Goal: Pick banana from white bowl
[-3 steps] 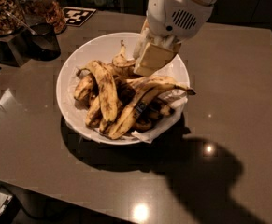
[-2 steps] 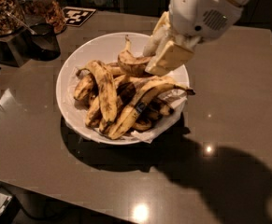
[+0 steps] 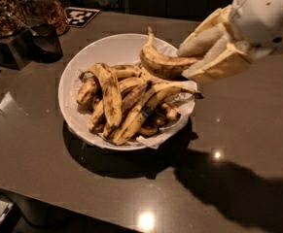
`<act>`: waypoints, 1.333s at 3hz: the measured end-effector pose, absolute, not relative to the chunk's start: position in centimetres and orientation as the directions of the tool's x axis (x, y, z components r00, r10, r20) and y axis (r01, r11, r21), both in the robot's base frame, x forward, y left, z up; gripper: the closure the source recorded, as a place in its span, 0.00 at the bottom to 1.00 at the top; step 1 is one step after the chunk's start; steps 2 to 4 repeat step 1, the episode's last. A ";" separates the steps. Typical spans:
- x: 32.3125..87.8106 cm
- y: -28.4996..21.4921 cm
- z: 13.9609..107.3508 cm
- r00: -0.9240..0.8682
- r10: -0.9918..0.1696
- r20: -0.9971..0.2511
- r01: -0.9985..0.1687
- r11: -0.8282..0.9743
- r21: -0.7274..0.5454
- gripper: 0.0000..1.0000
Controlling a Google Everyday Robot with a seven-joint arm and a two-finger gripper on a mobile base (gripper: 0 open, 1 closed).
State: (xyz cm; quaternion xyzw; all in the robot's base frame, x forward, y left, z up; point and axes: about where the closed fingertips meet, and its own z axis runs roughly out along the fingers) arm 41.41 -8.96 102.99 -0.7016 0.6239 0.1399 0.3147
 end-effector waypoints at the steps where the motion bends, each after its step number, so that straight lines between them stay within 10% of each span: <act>1: 39.4 -11.2 103.7 0.233 -0.728 -0.645 -0.940 0.002 -0.342 1.00; 4: 39.4 -11.2 103.7 0.233 -0.728 -0.645 -0.940 0.002 -0.342 1.00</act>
Offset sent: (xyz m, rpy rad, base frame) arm 0.0000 0.0000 0.0000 0.0000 0.0000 0.0000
